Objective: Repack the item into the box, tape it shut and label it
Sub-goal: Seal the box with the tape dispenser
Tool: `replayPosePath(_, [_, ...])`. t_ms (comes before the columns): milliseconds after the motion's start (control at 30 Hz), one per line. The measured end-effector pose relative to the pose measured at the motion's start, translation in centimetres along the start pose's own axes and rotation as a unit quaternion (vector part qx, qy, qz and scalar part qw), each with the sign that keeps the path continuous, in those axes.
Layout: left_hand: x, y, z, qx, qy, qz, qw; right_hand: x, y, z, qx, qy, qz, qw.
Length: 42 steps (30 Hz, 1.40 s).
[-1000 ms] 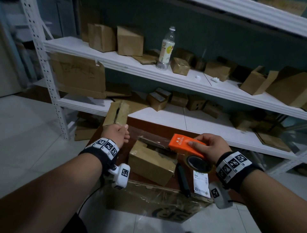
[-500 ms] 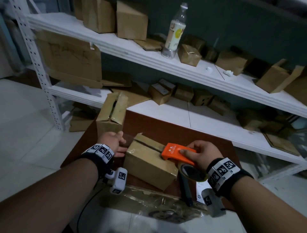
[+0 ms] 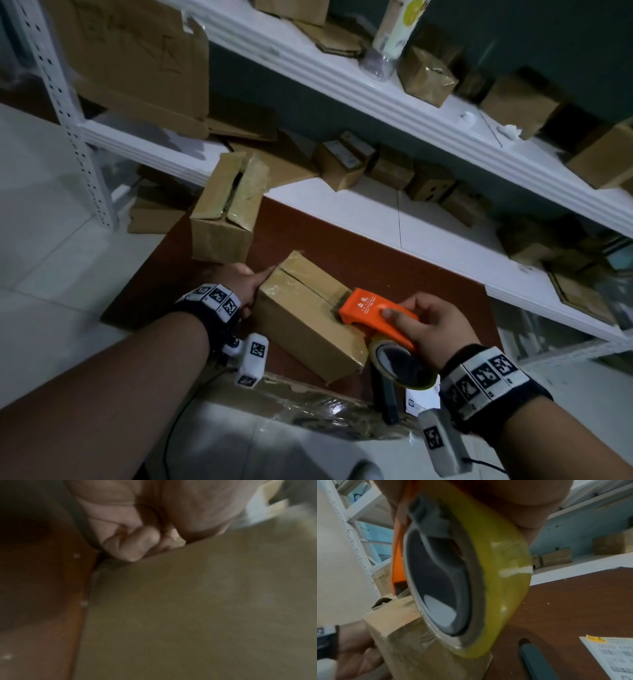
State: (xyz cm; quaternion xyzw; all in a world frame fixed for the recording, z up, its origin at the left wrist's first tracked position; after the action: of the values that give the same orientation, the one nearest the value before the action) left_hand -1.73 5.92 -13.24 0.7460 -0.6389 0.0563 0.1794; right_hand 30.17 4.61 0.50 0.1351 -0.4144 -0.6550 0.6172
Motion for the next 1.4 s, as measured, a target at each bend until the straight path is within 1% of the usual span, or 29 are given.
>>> replayPosePath(67, [0.1, 0.0, 0.0, -0.012, 0.011, 0.010, 1.000, 0.0, -0.1, -0.1, -0.004, -0.003, 0.003, 1.000])
replayPosePath(100, [0.0, 0.3, -0.4, -0.038, -0.001, 0.007, 0.999, 0.1, -0.2, -0.1, -0.005, -0.007, 0.006, 1.000])
replayPosePath(133, [-0.2, 0.7, -1.4, -0.078, -0.029, -0.010, 0.996, 0.3, -0.2, 0.0, -0.007, -0.010, 0.009, 1.000])
replayPosePath(167, [-0.2, 1.2, -2.9, -0.117, -0.070, -0.042, 0.990, 0.4, -0.3, 0.0, -0.012, -0.012, 0.010, 1.000])
replayPosePath(200, [0.2, 1.7, -4.7, -0.128, -0.121, -0.085, 0.981, 0.5, -0.2, 0.0, -0.016, -0.012, 0.008, 1.000])
replayPosePath(233, [0.8, 1.9, -6.5, -0.109, -0.171, -0.111, 0.973, 0.5, -0.1, 0.1, -0.016, -0.009, 0.004, 1.000])
replayPosePath(267, [1.4, 1.4, -8.0, -0.086, -0.215, -0.106, 0.967, 0.5, -0.2, 0.1, -0.015, -0.006, 0.000, 1.000])
replayPosePath(300, [1.8, 0.1, -9.1, -0.080, -0.251, -0.072, 0.962, 0.6, 0.0, 0.0, -0.013, -0.004, -0.004, 1.000])
replayPosePath(333, [1.9, -1.3, -9.6, -0.092, -0.271, -0.018, 0.958, 0.6, -0.2, 0.2, -0.011, -0.001, -0.003, 1.000])
replayPosePath(367, [1.9, -3.0, -9.4, -0.130, -0.271, 0.045, 0.953, 0.6, -0.3, 0.4, -0.009, 0.002, -0.001, 1.000])
replayPosePath(400, [1.9, -4.4, -9.0, -0.197, -0.262, 0.093, 0.940, 0.6, -0.4, 0.5, -0.008, 0.004, 0.001, 1.000])
replayPosePath(433, [1.8, -5.1, -8.6, -0.272, -0.253, 0.115, 0.921, 0.7, -0.4, 0.5, -0.008, 0.004, 0.003, 1.000])
replayPosePath(467, [1.6, -5.4, -8.4, -0.335, -0.249, 0.116, 0.901, 0.7, -0.4, 0.6, -0.007, 0.002, 0.006, 1.000])
replayPosePath(500, [1.5, -5.5, -8.4, -0.373, -0.251, 0.112, 0.886, 0.8, -0.3, 0.6, -0.003, -0.002, 0.008, 1.000])
replayPosePath(533, [1.5, -5.6, -8.4, -0.390, -0.252, 0.109, 0.879, 0.8, -0.3, 0.5, 0.001, -0.005, 0.012, 1.000])
replayPosePath(700, [2.0, -5.3, -8.5, -0.406, -0.235, 0.097, 0.878, 0.8, 0.9, -0.3, 0.031, -0.021, 0.018, 0.999])
replayPosePath(833, [2.1, -5.2, -8.6, -0.405, -0.231, 0.090, 0.880, 1.2, 4.8, -1.6, 0.051, -0.040, -0.018, 0.998])
replayPosePath(1033, [2.0, -5.3, -8.3, -0.392, -0.224, 0.088, 0.888, 1.7, 7.7, -4.7, 0.120, -0.078, -0.025, 0.989])
replayPosePath(1133, [2.0, -5.3, -8.3, -0.391, -0.226, 0.085, 0.888, 2.4, 7.8, -5.1, 0.163, -0.096, -0.025, 0.982])
replayPosePath(1233, [2.1, -5.2, -8.4, -0.391, -0.228, 0.081, 0.888, 2.6, 6.9, -5.2, 0.185, -0.119, -0.018, 0.975])
replayPosePath(1400, [2.4, -5.5, -8.3, -0.402, -0.229, 0.078, 0.883, 0.9, 4.5, -4.0, 0.269, -0.135, -0.024, 0.953])
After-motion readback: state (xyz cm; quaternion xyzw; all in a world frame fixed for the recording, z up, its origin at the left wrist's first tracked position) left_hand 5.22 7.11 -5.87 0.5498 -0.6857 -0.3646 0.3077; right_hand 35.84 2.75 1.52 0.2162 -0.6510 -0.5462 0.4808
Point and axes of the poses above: each hand's wrist, its own x-axis away from the middle knuckle, its own y-axis out of the back of the hand, z = x × y, the point moved 9 cm from there along -x, towards the middle knuckle, and after that the axes turned 14 degrees about -y, right-handed, at the moved point
